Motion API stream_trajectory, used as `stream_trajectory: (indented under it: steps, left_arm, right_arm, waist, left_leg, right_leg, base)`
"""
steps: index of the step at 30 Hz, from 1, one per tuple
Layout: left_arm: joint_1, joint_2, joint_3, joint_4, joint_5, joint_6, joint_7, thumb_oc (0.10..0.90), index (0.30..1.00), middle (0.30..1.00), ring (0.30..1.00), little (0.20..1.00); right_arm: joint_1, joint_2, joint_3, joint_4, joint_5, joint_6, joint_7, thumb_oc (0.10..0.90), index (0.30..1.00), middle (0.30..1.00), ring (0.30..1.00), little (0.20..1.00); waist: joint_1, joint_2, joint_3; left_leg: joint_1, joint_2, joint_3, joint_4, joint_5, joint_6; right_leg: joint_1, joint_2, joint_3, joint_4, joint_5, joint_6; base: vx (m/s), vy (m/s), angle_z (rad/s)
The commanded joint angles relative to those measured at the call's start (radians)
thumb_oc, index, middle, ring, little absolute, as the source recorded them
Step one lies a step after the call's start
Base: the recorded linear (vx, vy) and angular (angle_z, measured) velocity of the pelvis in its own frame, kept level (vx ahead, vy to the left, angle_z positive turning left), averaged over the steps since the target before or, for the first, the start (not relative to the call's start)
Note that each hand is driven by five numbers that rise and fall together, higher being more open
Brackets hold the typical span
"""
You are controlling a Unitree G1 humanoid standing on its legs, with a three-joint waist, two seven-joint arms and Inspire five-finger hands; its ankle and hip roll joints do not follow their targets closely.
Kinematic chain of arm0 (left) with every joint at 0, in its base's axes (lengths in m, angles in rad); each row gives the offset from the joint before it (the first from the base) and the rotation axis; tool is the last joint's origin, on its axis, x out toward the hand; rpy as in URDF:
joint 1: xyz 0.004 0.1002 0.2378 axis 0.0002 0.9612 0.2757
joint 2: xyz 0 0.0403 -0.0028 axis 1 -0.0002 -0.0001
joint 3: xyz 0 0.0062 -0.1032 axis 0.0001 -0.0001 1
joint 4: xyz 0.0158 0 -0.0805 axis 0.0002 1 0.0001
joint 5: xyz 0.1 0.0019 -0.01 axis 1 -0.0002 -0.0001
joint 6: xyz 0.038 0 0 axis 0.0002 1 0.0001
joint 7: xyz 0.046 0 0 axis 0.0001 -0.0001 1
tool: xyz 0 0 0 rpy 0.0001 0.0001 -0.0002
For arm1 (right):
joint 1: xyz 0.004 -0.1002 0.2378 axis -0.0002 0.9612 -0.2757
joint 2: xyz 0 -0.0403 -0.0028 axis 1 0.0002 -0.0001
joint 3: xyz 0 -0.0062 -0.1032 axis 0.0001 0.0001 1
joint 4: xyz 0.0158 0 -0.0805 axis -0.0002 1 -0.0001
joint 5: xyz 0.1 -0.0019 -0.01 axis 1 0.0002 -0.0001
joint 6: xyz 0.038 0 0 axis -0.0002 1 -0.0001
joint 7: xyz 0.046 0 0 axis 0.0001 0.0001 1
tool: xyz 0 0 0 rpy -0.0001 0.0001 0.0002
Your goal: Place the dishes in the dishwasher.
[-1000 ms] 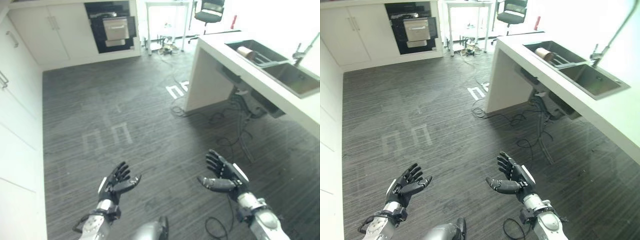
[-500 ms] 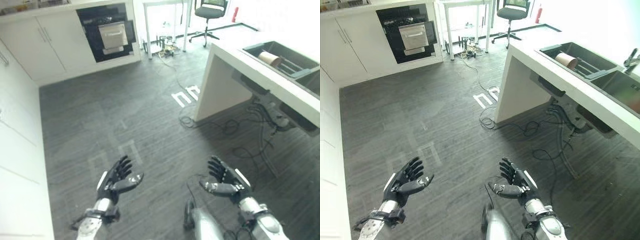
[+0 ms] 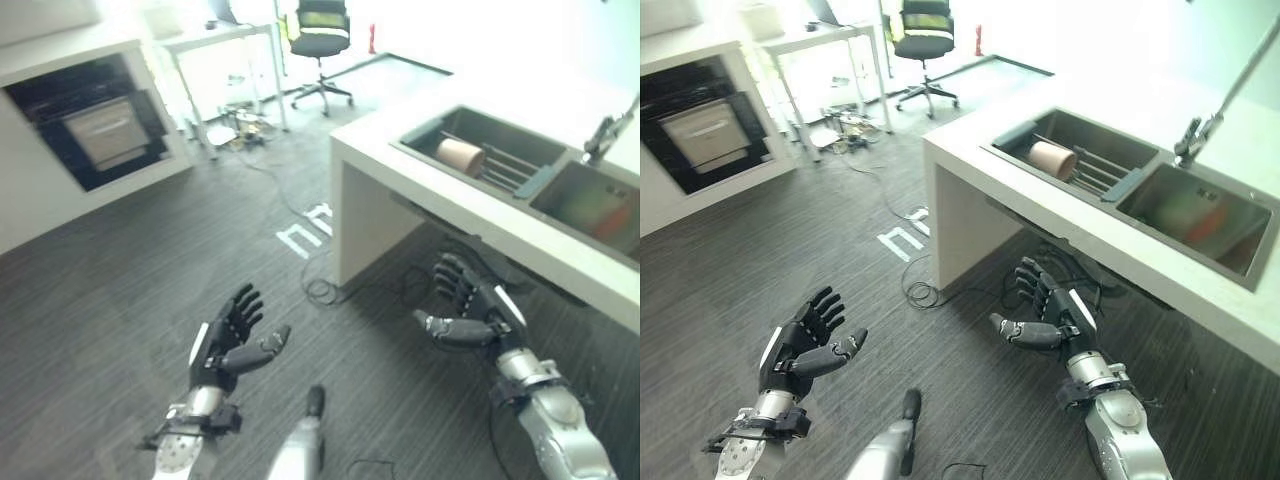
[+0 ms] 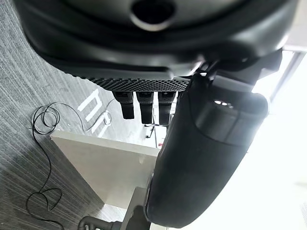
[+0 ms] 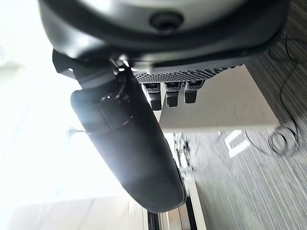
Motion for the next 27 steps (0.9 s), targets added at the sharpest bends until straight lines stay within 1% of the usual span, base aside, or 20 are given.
stream_trajectory:
  steps: [1, 2, 3, 5, 6, 7, 8, 9, 11, 12, 13, 14, 16, 18, 19, 20, 22, 24, 25, 27]
  left_arm:
    - [-0.185, 0.091, 0.007, -0.178, 0.078, -0.193, 0.007, 0.800, 0.900, 0.900, 0.900, 0.900]
    - [-0.212, 0.103, -0.007, -0.183, 0.122, -0.172, 0.043, 0.800, 0.900, 0.900, 0.900, 0.900]
    - [-0.239, 0.117, -0.020, -0.180, 0.144, -0.150, 0.062, 0.800, 0.900, 0.900, 0.900, 0.900]
    - [-0.264, 0.129, -0.031, -0.175, 0.125, -0.128, 0.067, 0.800, 0.900, 0.900, 0.900, 0.900]
    - [-0.261, 0.132, -0.025, -0.184, 0.113, -0.133, 0.056, 0.800, 0.900, 0.900, 0.900, 0.900]
    - [-0.255, 0.131, -0.019, -0.194, 0.111, -0.138, 0.045, 0.800, 0.900, 0.900, 0.900, 0.900]
    - [-0.250, 0.128, -0.012, -0.206, 0.120, -0.153, 0.036, 0.800, 0.900, 0.900, 0.900, 0.900]
    - [-0.249, 0.127, 0.006, -0.229, 0.128, -0.180, 0.023, 0.800, 0.900, 0.900, 0.900, 0.900]
    - [-0.274, 0.142, 0.033, -0.264, 0.123, -0.220, 0.035, 0.800, 0.900, 0.900, 0.900, 0.900]
    - [-0.280, 0.145, 0.037, -0.270, 0.119, -0.230, 0.032, 0.800, 0.900, 0.900, 0.900, 0.900]
    - [-0.303, 0.153, 0.045, -0.287, 0.128, -0.261, 0.049, 0.800, 0.900, 0.900, 0.900, 0.900]
    - [-0.311, 0.159, 0.052, -0.306, 0.196, -0.296, 0.100, 0.800, 0.900, 0.900, 0.900, 0.900]
    - [-0.312, 0.168, 0.056, -0.327, 0.249, -0.317, 0.135, 0.800, 0.900, 0.900, 0.900, 0.900]
    - [-0.309, 0.162, 0.054, -0.348, 0.243, -0.287, 0.129, 0.800, 0.900, 0.900, 0.900, 0.900]
    - [-0.308, 0.162, 0.049, -0.348, 0.243, -0.274, 0.124, 0.800, 0.900, 0.900, 0.900, 0.900]
    - [-0.305, 0.165, 0.037, -0.349, 0.264, -0.271, 0.125, 0.800, 0.900, 0.900, 0.900, 0.900]
    - [-0.306, 0.174, 0.032, -0.356, 0.276, -0.236, 0.137, 0.800, 0.900, 0.900, 0.900, 0.900]
    - [-0.297, 0.182, 0.038, -0.359, 0.241, -0.222, 0.120, 0.800, 0.900, 0.900, 0.900, 0.900]
    - [-0.292, 0.181, 0.044, -0.360, 0.174, -0.233, 0.079, 0.800, 0.900, 0.900, 0.900, 0.900]
    - [-0.283, 0.171, 0.051, -0.372, 0.144, -0.248, 0.050, 0.800, 0.900, 0.900, 0.900, 0.900]
  right_arm:
    - [-0.071, -0.015, -0.053, -0.157, -0.019, -0.129, -0.041, 0.800, 0.900, 0.900, 0.900, 0.900]
    - [-0.067, -0.018, -0.065, -0.169, -0.014, -0.113, -0.056, 0.800, 0.900, 0.900, 0.900, 0.900]
    - [-0.062, -0.020, -0.080, -0.174, -0.008, -0.110, -0.074, 0.800, 0.900, 0.900, 0.900, 0.900]
    - [-0.051, -0.008, -0.091, -0.188, -0.012, -0.109, -0.075, 0.800, 0.900, 0.900, 0.900, 0.900]
    - [-0.045, 0.006, -0.097, -0.199, -0.023, -0.109, -0.078, 0.800, 0.900, 0.900, 0.900, 0.900]
    - [-0.045, 0.017, -0.096, -0.202, -0.027, -0.108, -0.077, 0.800, 0.900, 0.900, 0.900, 0.900]
    - [-0.048, 0.030, -0.093, -0.203, -0.031, -0.111, -0.074, 0.800, 0.900, 0.900, 0.900, 0.900]
    - [-0.060, 0.047, -0.089, -0.200, -0.033, -0.119, -0.052, 0.800, 0.900, 0.900, 0.900, 0.900]
    - [-0.079, 0.052, -0.090, -0.203, -0.026, -0.126, -0.032, 0.800, 0.900, 0.900, 0.900, 0.900]
    - [-0.083, 0.051, -0.091, -0.205, -0.023, -0.127, -0.036, 0.800, 0.900, 0.900, 0.900, 0.900]
    - [-0.094, 0.049, -0.096, -0.217, -0.006, -0.123, -0.031, 0.800, 0.900, 0.900, 0.900, 0.900]
    - [-0.101, 0.043, -0.104, -0.233, 0.008, -0.119, -0.024, 0.800, 0.900, 0.900, 0.900, 0.900]
    - [-0.103, 0.034, -0.108, -0.255, 0.020, -0.124, -0.023, 0.800, 0.900, 0.900, 0.900, 0.900]
    - [-0.114, 0.044, -0.091, -0.279, 0.018, -0.137, -0.029, 0.800, 0.900, 0.900, 0.900, 0.900]
    - [-0.123, 0.053, -0.077, -0.283, 0.009, -0.141, -0.039, 0.800, 0.900, 0.900, 0.900, 0.900]
    - [-0.130, 0.057, -0.068, -0.285, 0.005, -0.144, -0.056, 0.800, 0.900, 0.900, 0.900, 0.900]
    - [-0.137, 0.051, -0.067, -0.289, 0.002, -0.136, -0.065, 0.800, 0.900, 0.900, 0.900, 0.900]
    - [-0.139, 0.045, -0.067, -0.292, 0.004, -0.126, -0.069, 0.800, 0.900, 0.900, 0.900, 0.900]
    - [-0.138, 0.036, -0.073, -0.295, 0.012, -0.123, -0.071, 0.800, 0.900, 0.900, 0.900, 0.900]
    - [-0.136, 0.027, -0.087, -0.297, 0.019, -0.127, -0.062, 0.800, 0.900, 0.900, 0.900, 0.900]
  waist:
    - [0.007, -0.046, -0.066]
    - [-0.003, -0.047, -0.076]
    - [-0.015, -0.047, -0.087]
    - [-0.028, -0.050, -0.097]
    - [-0.030, -0.048, -0.101]
    - [-0.033, -0.036, -0.102]
    - [-0.037, -0.023, -0.096]
    - [-0.040, -0.011, -0.088]
    - [-0.034, -0.017, -0.081]
    - [-0.033, -0.018, -0.080]
    - [-0.037, -0.034, -0.073]
    - [-0.041, -0.049, -0.069]
    - [-0.045, -0.061, -0.068]
    - [-0.053, -0.078, -0.070]
    - [-0.055, -0.082, -0.072]
    - [-0.054, -0.081, -0.077]
    - [-0.057, -0.080, -0.089]
    - [-0.059, -0.078, -0.102]
    - [-0.062, -0.076, -0.108]
    - [-0.071, -0.073, -0.114]
  left_leg:
    - [0.142, 0.075, 0.152, 0.058, 0.012, -0.033]
    - [0.159, 0.063, 0.144, 0.058, -0.005, -0.022]
    - [0.176, 0.062, 0.158, 0.058, -0.019, -0.010]
    - [0.189, 0.049, 0.169, 0.058, -0.026, 0.010]
    - [0.199, 0.042, 0.175, 0.058, -0.030, 0.024]
    - [0.215, 0.047, 0.176, 0.058, -0.039, 0.034]
    - [0.239, 0.054, 0.181, 0.058, -0.051, 0.040]
    - [0.271, 0.066, 0.208, 0.058, -0.072, 0.041]
    - [0.293, 0.086, 0.257, 0.058, -0.089, 0.028]
    - [0.295, 0.090, 0.263, 0.058, -0.091, 0.025]
    - [0.313, 0.095, 0.299, 0.058, -0.104, 0.014]
    - [0.327, 0.093, 0.323, 0.058, -0.120, 0.009]
    - [0.341, 0.092, 0.341, 0.058, -0.141, 0.005]
    - [0.368, 0.086, 0.351, 0.058, -0.183, 0.000]
    - [0.381, 0.087, 0.359, 0.058, -0.201, 0.001]
    - [0.395, 0.096, 0.370, 0.058, -0.216, 0.002]
    - [0.408, 0.104, 0.381, 0.058, -0.228, 0.000]
    - [0.422, 0.120, 0.393, 0.058, -0.232, -0.004]
    - [0.430, 0.130, 0.393, 0.058, -0.234, -0.006]
    - [0.449, 0.147, 0.394, 0.058, -0.232, -0.017]
  right_leg:
    - [-0.214, -0.142, -0.119, 0.114, 0.063, 0.130]
    - [-0.206, -0.159, -0.117, 0.114, 0.066, 0.141]
    - [-0.195, -0.174, -0.124, 0.114, 0.065, 0.146]
    - [-0.168, -0.192, -0.137, 0.114, 0.104, 0.154]
    - [-0.144, -0.206, -0.173, 0.114, 0.165, 0.168]
    - [-0.132, -0.207, -0.211, 0.114, 0.236, 0.181]
    - [-0.174, -0.211, -0.254, 0.202, 0.284, 0.187]
    - [-0.249, -0.226, -0.313, 0.267, 0.303, 0.183]
    - [-0.258, -0.250, -0.404, 0.182, 0.285, 0.178]
    - [-0.253, -0.251, -0.417, 0.161, 0.284, 0.178]
    - [-0.265, -0.274, -0.460, 0.114, 0.245, 0.179]
    - [-0.299, -0.304, -0.465, 0.114, 0.223, 0.182]
    - [-0.339, -0.331, -0.455, 0.114, 0.221, 0.190]
    - [-0.413, -0.396, -0.436, 0.114, 0.290, 0.214]
    - [-0.440, -0.418, -0.430, 0.114, 0.314, 0.225]
    - [-0.451, -0.428, -0.443, 0.114, 0.311, 0.228]
    - [-0.459, -0.435, -0.449, 0.114, 0.300, 0.235]
    - [-0.456, -0.420, -0.453, 0.114, 0.279, 0.236]
    - [-0.452, -0.403, -0.447, 0.114, 0.264, 0.233]
    - [-0.442, -0.378, -0.445, 0.114, 0.251, 0.217]
  base:
    - [0.20, 0.288, -1.99]
    - [0.24, 0.347, -1.20]
    - [0.23, 0.282, -0.62]
    - [0.23, 0.245, -0.48]
    - [0.23, 0.239, -0.80]
    - [0.22, 0.267, -0.66]
    - [0.18, 0.264, -0.45]
    - [0.14, 0.216, -0.19]
    - [0.12, 0.091, -0.64]
    - [0.12, -0.021, -1.61]
    - [0.12, -0.055, -1.18]
    - [0.12, -0.067, -0.41]
    - [0.12, -0.098, 0.00]
    - [0.19, -0.220, -0.16]
    - [0.26, -0.267, 0.10]
    - [0.25, -0.241, 0.17]
    - [0.27, -0.271, -0.02]
    - [0.28, -0.291, -0.13]
    - [0.23, -0.267, -0.18]
    - [0.24, -0.273, -0.14]
